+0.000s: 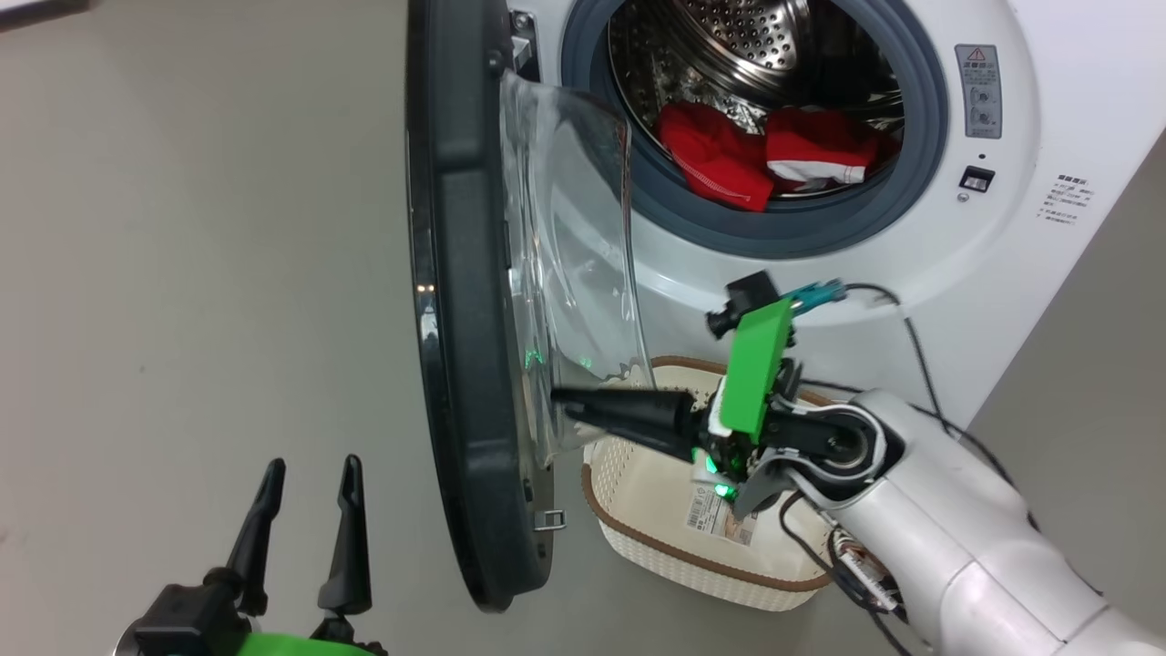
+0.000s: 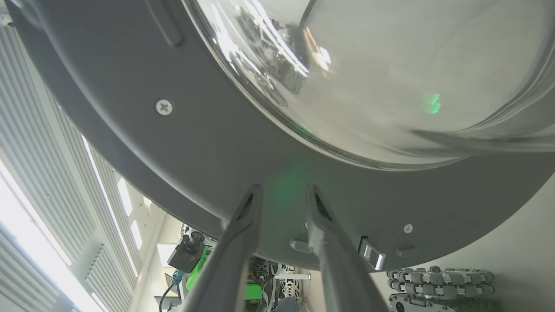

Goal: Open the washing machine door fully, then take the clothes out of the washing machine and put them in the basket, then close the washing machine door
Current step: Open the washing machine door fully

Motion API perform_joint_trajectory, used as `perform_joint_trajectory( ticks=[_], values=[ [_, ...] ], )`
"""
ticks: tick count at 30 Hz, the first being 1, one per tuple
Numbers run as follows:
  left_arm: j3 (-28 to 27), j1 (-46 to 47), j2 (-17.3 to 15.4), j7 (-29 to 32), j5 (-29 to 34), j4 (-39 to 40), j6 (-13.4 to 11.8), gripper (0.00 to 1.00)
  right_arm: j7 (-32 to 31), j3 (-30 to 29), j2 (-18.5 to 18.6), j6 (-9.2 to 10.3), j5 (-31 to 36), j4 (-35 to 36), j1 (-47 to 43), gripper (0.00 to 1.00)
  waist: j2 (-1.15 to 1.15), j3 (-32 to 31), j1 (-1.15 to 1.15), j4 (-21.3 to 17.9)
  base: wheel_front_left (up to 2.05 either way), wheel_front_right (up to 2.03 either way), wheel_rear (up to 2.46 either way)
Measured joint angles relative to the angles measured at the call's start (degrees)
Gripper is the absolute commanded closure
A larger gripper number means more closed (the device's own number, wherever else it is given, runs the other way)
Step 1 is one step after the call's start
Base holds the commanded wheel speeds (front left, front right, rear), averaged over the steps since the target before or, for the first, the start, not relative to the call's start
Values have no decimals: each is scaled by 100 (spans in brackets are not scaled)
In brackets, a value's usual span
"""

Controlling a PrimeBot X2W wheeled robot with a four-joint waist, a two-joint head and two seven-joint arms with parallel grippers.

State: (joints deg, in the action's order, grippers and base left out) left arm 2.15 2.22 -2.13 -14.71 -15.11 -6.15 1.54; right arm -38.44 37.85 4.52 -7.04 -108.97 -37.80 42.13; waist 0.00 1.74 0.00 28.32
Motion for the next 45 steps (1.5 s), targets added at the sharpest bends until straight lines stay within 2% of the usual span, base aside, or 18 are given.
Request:
perform_joint_trajectory(
  ticks=[3,4,6,8,14,18,20,22,25,27,33,36,41,45],
  values=[
    [0,0,-4,0,9,-25,3,0,426,-219,155,0,552,421,-181,0,0,-47,0,-34,0,0,0],
    [0,0,-4,0,9,-25,3,0,426,-219,155,0,552,421,-181,0,0,-47,0,-34,0,0,0],
    [-10,-2,-8,0,9,-24,5,0,893,-270,309,0,1178,934,-512,0,0,-66,0,-90,0,0,0],
    [-13,-2,-9,0,9,-23,8,0,1071,-274,355,0,1402,1109,-630,0,0,-63,0,-112,0,0,0],
    [-30,-1,-9,0,11,-9,10,0,2689,104,875,0,2976,1746,-948,0,0,-24,0,-214,0,0,0],
    [-46,-2,-10,0,51,-8,48,0,4005,447,1094,-1,3690,1693,-1096,0,0,-53,0,-255,0,0,0],
    [-57,-3,-10,0,51,-10,55,0,4713,598,1179,-1,4177,1384,-1136,0,0,-75,0,-275,0,0,0],
    [-65,-4,-9,0,52,-15,59,0,5118,631,1180,-1,4408,1013,-1172,0,0,-103,0,-289,0,0,0],
    [-88,-8,-11,0,56,-19,82,0,5265,469,1094,-1,4982,588,-1178,0,0,-135,0,-308,0,0,0],
    [-104,-15,-12,0,93,-19,101,0,5265,-104,935,-1,5513,566,-1287,0,0,-143,0,-328,0,0,0],
    [-120,-18,-11,0,94,-14,103,0,5283,-1912,396,-1,7473,1238,-2102,0,0,-137,0,-338,0,0,0],
    [-112,-18,-12,0,94,-18,104,0,5306,-2479,156,-1,8244,1540,-2568,0,0,-143,0,-321,0,0,0],
    [-94,-18,-11,0,94,-25,109,0,5306,-3076,-47,-1,9196,1838,-2970,0,0,-174,0,-292,0,0,0],
    [-97,-18,-12,0,94,-51,109,0,5306,-3176,-131,-2,9384,1915,-3147,0,0,-213,0,-280,0,0,0]
  ],
)
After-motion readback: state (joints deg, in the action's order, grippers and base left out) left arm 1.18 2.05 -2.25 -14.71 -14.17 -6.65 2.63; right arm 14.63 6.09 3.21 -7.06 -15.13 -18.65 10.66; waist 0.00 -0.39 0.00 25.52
